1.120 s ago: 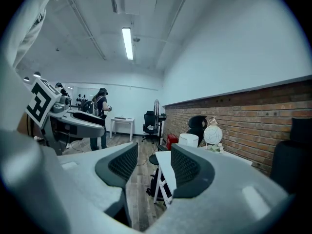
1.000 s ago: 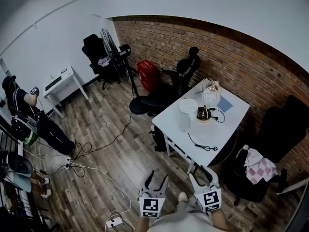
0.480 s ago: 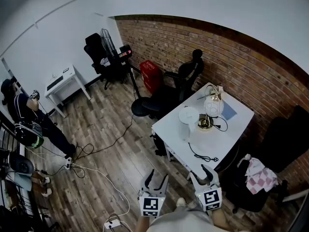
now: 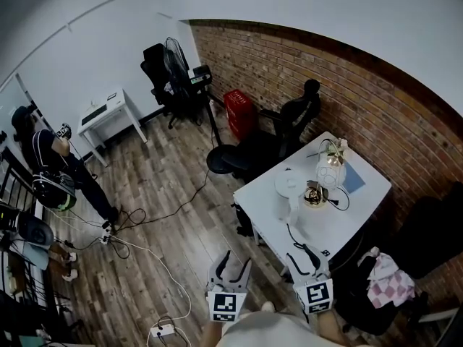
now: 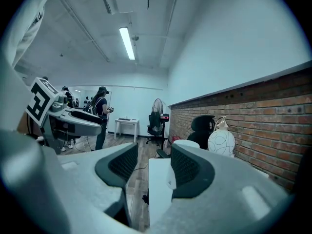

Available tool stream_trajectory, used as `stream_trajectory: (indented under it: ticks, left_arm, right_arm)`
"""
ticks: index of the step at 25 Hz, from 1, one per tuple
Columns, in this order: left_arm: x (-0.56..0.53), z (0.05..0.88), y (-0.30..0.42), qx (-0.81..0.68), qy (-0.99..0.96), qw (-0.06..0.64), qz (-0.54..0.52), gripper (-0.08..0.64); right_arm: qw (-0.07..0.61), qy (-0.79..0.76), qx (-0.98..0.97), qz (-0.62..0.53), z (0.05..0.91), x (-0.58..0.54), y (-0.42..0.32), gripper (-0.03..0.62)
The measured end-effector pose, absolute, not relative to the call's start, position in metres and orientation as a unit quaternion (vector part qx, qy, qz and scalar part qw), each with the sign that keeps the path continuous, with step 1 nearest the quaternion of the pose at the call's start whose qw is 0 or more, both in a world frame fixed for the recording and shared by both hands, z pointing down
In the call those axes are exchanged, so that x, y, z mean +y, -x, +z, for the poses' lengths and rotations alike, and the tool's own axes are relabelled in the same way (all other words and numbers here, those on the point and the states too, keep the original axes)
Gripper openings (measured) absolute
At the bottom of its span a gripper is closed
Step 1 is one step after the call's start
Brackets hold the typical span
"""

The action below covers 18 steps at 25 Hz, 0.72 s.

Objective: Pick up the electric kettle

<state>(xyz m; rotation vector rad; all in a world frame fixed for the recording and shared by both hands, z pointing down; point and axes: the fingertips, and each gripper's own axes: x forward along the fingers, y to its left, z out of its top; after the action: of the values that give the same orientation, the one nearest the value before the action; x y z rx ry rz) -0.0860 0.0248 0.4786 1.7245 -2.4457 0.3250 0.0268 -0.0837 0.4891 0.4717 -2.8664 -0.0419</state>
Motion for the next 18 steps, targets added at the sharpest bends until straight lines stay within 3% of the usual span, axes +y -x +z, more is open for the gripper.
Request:
stream_trajectory:
  ticks: [18]
  left_arm:
    - [-0.014, 0.479, 0.158, -0.816, -0.564, 0.056, 0.109, 0.245]
  right_arm:
    - [0.116, -0.152, -0.981, -0.022, 0.491, -0.125, 0.048, 0.209]
